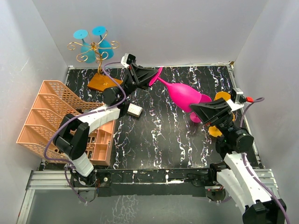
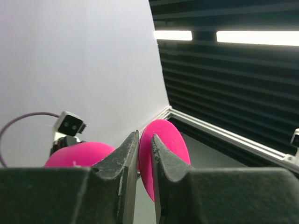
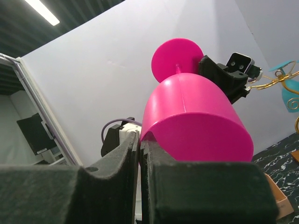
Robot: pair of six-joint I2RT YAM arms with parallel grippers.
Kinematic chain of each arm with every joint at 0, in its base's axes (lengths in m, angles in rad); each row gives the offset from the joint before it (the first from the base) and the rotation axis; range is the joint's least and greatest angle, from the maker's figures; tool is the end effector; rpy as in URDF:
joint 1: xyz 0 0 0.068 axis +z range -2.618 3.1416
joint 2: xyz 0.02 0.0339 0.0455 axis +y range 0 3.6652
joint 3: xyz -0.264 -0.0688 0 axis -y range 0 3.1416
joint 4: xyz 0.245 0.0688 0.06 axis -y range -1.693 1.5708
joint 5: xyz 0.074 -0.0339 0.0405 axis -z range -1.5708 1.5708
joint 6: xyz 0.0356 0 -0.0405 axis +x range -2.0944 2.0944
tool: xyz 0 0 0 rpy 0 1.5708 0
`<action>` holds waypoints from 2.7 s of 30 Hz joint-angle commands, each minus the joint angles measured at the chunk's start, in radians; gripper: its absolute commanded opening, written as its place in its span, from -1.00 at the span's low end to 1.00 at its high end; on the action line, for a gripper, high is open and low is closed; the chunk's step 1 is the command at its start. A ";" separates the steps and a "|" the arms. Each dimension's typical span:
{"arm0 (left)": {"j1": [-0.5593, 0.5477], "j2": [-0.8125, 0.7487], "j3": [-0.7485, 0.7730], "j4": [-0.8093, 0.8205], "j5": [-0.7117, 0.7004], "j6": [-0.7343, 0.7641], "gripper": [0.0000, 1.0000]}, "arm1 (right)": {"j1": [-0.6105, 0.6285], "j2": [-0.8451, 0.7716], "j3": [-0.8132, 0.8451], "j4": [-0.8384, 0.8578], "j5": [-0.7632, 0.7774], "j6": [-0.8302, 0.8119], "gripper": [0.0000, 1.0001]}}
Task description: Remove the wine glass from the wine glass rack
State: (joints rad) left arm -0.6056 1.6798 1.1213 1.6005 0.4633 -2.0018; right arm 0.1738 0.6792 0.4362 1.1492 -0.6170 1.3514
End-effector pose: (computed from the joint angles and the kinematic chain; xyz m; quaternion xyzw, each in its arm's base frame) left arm 0.2719 -0.2076 0.3884 0.0063 0.3373 -0.9220 0.1901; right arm 0.1248 0.0428 0.3597 -0.0661 0.4179 0.6938 0.5828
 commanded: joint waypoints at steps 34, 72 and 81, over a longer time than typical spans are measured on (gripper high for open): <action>0.445 -0.220 -0.078 -0.531 0.388 0.634 0.94 | 0.038 0.010 0.567 -1.770 -0.053 -1.041 -0.85; 0.451 -0.307 0.132 -1.406 0.364 1.202 0.94 | 0.038 0.481 0.811 -2.284 0.569 -1.091 -0.85; 0.451 -0.358 0.104 -1.420 0.356 1.216 0.94 | 0.037 0.519 0.820 -2.294 0.612 -1.090 -0.85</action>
State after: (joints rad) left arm -0.1589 1.3941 1.2179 0.1928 0.8215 -0.8165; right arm 0.2085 1.1881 1.2037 -1.1553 -0.0433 0.2634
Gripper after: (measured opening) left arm 0.970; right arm 0.089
